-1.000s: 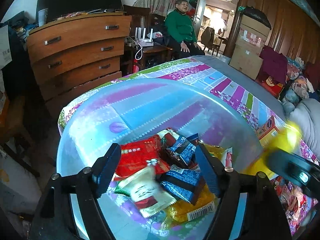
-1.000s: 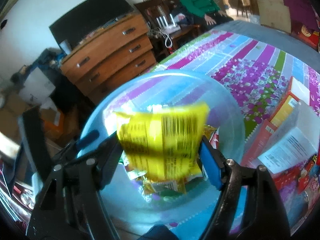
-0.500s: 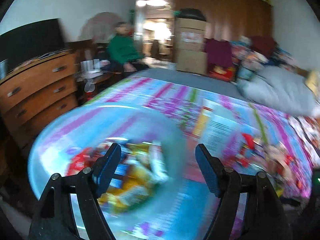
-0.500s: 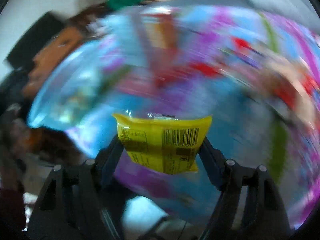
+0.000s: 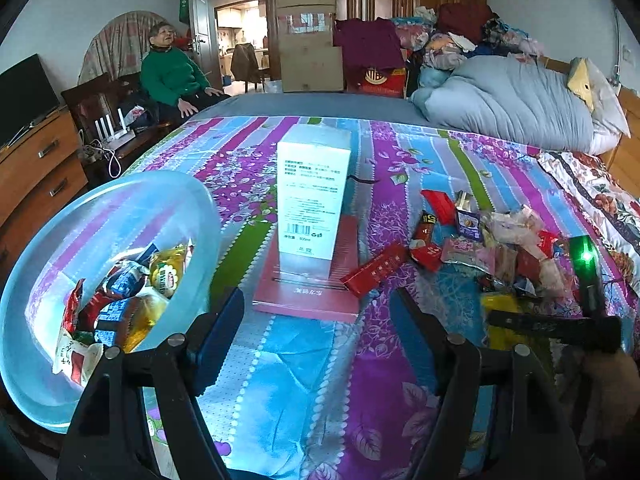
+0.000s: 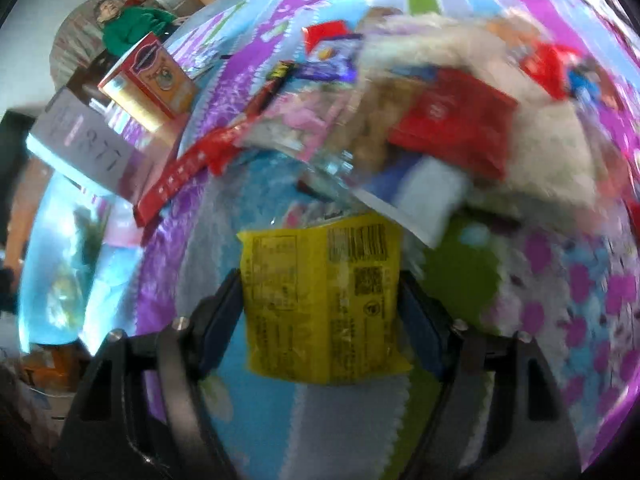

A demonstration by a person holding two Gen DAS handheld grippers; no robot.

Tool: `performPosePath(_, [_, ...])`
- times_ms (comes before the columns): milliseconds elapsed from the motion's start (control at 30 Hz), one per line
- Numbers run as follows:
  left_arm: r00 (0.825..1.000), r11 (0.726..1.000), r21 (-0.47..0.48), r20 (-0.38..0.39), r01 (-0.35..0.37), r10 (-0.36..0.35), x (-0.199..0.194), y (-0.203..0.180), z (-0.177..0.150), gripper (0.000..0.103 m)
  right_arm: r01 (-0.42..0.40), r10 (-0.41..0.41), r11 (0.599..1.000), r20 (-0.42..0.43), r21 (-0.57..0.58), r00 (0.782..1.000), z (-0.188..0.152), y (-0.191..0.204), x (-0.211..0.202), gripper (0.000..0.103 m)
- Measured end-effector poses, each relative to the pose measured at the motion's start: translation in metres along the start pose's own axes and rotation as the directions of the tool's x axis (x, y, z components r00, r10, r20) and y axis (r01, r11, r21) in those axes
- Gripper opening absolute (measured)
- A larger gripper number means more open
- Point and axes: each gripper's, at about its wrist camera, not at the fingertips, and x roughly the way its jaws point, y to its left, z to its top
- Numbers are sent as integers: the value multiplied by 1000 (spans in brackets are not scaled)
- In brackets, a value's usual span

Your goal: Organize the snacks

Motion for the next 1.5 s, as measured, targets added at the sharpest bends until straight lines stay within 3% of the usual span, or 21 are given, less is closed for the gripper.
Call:
performPosePath(167, [1000, 1000, 9, 2, -9, 9, -1, -2, 1, 77, -45, 46, 998, 24, -45, 999, -7, 9, -14, 75])
performPosePath(267, [1000, 1000, -4, 5, -14, 14, -3, 2, 0, 77, -31, 42, 996, 133, -83, 990, -14, 19, -48, 74])
performPosePath(367, [999, 999, -33, 28, -38, 39, -10, 14, -2, 77, -79, 112, 985, 221, -152, 969, -7, 48, -88, 74])
performPosePath(467, [996, 993, -79, 26, -87, 90, -18, 35, -8, 77, -170, 244, 943, 244, -287, 939, 14, 109, -114, 75])
performPosePath(567, [988, 978, -146, 19, -150, 154, -30, 66, -17, 77, -285, 400, 852, 194, -439, 896, 34, 191, -125, 75])
performPosePath(667, [976, 952, -222, 14, -211, 219, -42, 102, -26, 77, -343, 483, 750, 114, -565, 868, 46, 276, -118, 76])
performPosePath(733, [965, 926, -282, -5, -253, 262, -47, 129, -33, 77, -365, 510, 704, 77, -610, 856, 49, 317, -107, 76])
performPosePath(800, [958, 905, -321, -24, -279, 286, -50, 147, -39, 76, -387, 510, 678, 21, -624, 860, 51, 356, -85, 85])
performPosePath(833, [955, 896, -339, -31, -286, 294, -51, 157, -40, 76, -390, 485, 675, -22, -627, 874, 50, 367, -72, 103])
performPosePath(900, [952, 888, -354, -23, -294, 306, -56, 167, -41, 76, -360, 422, 696, -51, -622, 905, 49, 382, -56, 102])
performPosePath(1067, [950, 877, -384, 2, -289, 313, -62, 180, -38, 76, -380, 479, 671, -19, -637, 878, 37, 375, -75, 102])
performPosePath(1233, [957, 888, -377, 15, -262, 289, -59, 171, -34, 76, -350, 473, 682, 23, -642, 881, 20, 334, -101, 102])
performPosePath(1400, [969, 915, -335, 27, -224, 247, -53, 146, -32, 76, -328, 402, 784, 28, -527, 915, 1, 247, -97, 101])
performPosePath(1500, [978, 931, -309, 23, -192, 209, -46, 128, -34, 76, -276, 306, 871, 8, -407, 952, -13, 173, -76, 92])
